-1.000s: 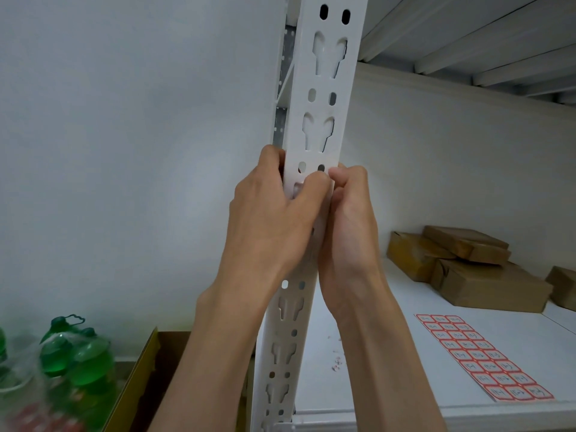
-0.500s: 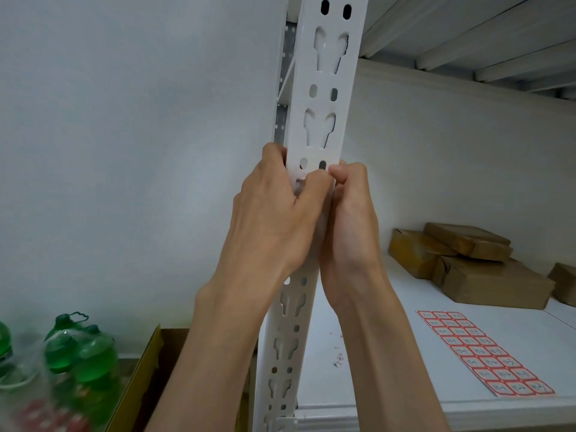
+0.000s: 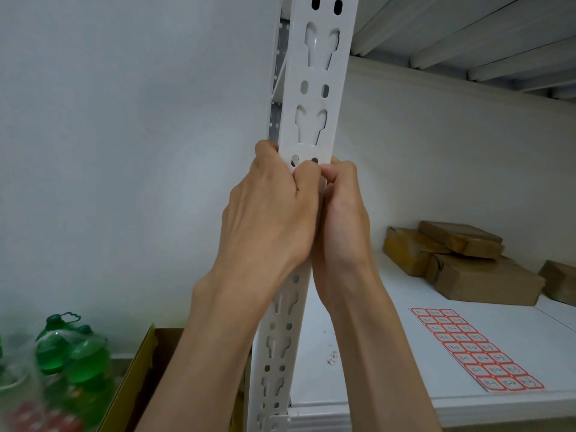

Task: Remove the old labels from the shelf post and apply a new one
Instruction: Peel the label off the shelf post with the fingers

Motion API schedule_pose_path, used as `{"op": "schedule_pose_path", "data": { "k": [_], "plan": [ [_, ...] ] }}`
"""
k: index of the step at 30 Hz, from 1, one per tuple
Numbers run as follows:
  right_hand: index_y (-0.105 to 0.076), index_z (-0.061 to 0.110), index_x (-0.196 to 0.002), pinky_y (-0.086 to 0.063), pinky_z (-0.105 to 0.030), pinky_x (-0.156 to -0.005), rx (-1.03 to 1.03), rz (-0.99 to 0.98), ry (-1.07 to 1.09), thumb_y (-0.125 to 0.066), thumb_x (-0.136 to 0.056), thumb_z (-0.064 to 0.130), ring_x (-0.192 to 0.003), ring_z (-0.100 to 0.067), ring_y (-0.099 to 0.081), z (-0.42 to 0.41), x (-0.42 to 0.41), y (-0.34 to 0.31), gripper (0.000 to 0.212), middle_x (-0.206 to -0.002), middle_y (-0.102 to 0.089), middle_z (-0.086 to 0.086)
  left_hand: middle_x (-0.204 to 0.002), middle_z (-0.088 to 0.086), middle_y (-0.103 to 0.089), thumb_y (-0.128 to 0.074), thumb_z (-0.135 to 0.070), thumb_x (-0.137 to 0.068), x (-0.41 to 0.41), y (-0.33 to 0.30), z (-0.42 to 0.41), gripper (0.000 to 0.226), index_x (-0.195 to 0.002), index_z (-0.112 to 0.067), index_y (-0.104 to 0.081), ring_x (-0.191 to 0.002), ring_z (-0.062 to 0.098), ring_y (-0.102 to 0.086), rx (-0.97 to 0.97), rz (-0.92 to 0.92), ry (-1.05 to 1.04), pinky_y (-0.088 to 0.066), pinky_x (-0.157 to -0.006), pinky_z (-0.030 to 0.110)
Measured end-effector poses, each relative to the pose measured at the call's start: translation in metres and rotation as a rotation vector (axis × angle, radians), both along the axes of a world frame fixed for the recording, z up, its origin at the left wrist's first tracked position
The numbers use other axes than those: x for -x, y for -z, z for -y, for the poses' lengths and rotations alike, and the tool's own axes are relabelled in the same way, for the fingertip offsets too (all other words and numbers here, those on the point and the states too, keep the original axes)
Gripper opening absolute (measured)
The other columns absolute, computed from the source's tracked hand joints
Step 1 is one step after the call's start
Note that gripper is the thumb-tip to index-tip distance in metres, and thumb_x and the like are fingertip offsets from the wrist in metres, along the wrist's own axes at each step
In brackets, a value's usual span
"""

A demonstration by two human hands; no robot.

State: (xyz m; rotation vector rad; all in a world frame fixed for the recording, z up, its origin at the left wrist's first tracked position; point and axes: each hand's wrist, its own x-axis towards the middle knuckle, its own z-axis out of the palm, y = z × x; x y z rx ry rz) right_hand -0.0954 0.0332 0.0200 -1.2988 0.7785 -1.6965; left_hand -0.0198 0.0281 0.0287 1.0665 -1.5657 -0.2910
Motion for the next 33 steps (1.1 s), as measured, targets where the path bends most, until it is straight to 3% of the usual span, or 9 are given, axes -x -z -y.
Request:
{"op": "schedule_pose_path", "data": {
  "k": [4, 6, 8, 10, 13, 16, 19, 25, 33],
  "plan": [
    [-0.066, 0.025, -0.1, -0.052, -0.033, -0.084, 0.118, -0.056, 0.063, -0.039, -0.099, 0.02, -0.093, -0.012, -0.064, 0.003, 0.002, 0.003, 0.028, -0.101, -0.07, 0.005, -0.086, -0.011, -0.055, -0.036, -0.035, -0.099, -0.008, 0.004, 0.003, 0.012, -0.099, -0.024, -0.04, -0.074, 0.007, -0.053, -0.001, 0.001, 0.073, -0.035, -0.059, 0.029],
    [-0.058, 0.039, -0.125, -0.056, -0.022, -0.085, 0.165, -0.144, 0.182, -0.037, -0.104, 0.018, -0.106, -0.003, -0.064, 0.002, 0.004, 0.005, 0.037, -0.124, -0.064, 0.008, -0.091, -0.015, -0.057, -0.039, -0.036, -0.1, -0.016, 0.005, 0.005, 0.013, -0.107, -0.026, -0.044, -0.078, 0.005, -0.055, -0.015, -0.007, 0.176, -0.04, -0.061, 0.027],
    [-0.048, 0.041, -0.135, -0.054, -0.013, -0.082, 0.29, -0.255, 0.39, -0.044, -0.104, 0.018, -0.112, -0.001, -0.059, -0.001, 0.004, 0.007, 0.038, -0.13, -0.056, 0.006, -0.099, -0.02, -0.057, -0.042, -0.037, -0.103, -0.027, 0.006, 0.006, 0.018, -0.118, -0.028, -0.047, -0.077, 0.0, -0.057, -0.029, 0.013, 0.274, -0.045, -0.06, 0.013],
    [-0.053, 0.032, -0.123, -0.053, -0.014, -0.081, 0.467, -0.321, 0.607, -0.057, -0.099, 0.015, -0.108, -0.005, -0.059, -0.001, 0.005, 0.009, 0.029, -0.123, -0.057, 0.002, -0.103, -0.023, -0.058, -0.043, -0.039, -0.104, -0.036, 0.007, 0.008, 0.024, -0.126, -0.031, -0.049, -0.075, -0.008, -0.058, -0.028, 0.046, 0.342, -0.045, -0.06, 0.007],
    [-0.062, 0.03, -0.102, -0.054, -0.02, -0.079, 0.641, -0.425, 0.809, -0.066, -0.093, 0.015, -0.098, -0.01, -0.061, 0.003, 0.011, 0.015, 0.018, -0.107, -0.06, 0.003, -0.107, -0.024, -0.061, -0.044, -0.042, -0.103, -0.044, 0.01, 0.012, 0.029, -0.131, -0.036, -0.05, -0.075, -0.012, -0.058, 0.003, 0.102, 0.357, -0.044, -0.062, 0.012],
    [-0.071, 0.025, -0.1, -0.052, -0.016, -0.075, 0.716, -0.486, 0.891, -0.071, -0.091, 0.021, -0.093, -0.007, -0.059, 0.006, 0.015, 0.023, 0.01, -0.101, -0.06, 0.002, -0.111, -0.022, -0.062, -0.045, -0.042, -0.102, -0.047, 0.011, 0.015, 0.036, -0.137, -0.035, -0.049, -0.075, -0.009, -0.059, 0.004, 0.119, 0.365, -0.044, -0.065, 0.013],
    [-0.076, 0.016, -0.104, -0.05, -0.013, -0.076, 0.777, -0.512, 0.972, -0.077, -0.088, 0.019, -0.093, 0.002, -0.054, 0.009, 0.015, 0.028, 0.017, -0.098, -0.062, -0.002, -0.114, -0.016, -0.063, -0.045, -0.038, -0.104, -0.049, 0.011, 0.015, 0.037, -0.14, -0.032, -0.049, -0.072, -0.001, -0.06, 0.001, 0.111, 0.388, -0.047, -0.065, 0.015],
    [-0.078, 0.008, -0.098, -0.053, -0.021, -0.07, 0.811, -0.506, 1.049, -0.081, -0.085, 0.012, -0.086, -0.011, -0.058, 0.006, 0.003, 0.028, 0.014, -0.091, -0.06, 0.003, -0.1, -0.016, -0.061, -0.045, -0.03, -0.105, -0.05, 0.011, 0.018, 0.033, -0.138, -0.028, -0.052, -0.066, 0.003, -0.059, 0.009, 0.089, 0.419, -0.047, -0.063, 0.014],
    [-0.076, 0.008, -0.087, -0.053, -0.026, -0.067, 0.711, -0.547, 1.017, -0.079, -0.085, 0.01, -0.08, -0.018, -0.061, 0.0, -0.008, 0.02, 0.005, -0.087, -0.063, -0.001, -0.098, -0.013, -0.063, -0.043, -0.021, -0.107, -0.054, 0.011, 0.02, 0.03, -0.133, -0.029, -0.055, -0.062, 0.005, -0.058, 0.004, 0.081, 0.444, -0.046, -0.061, 0.016]
  ]
}}
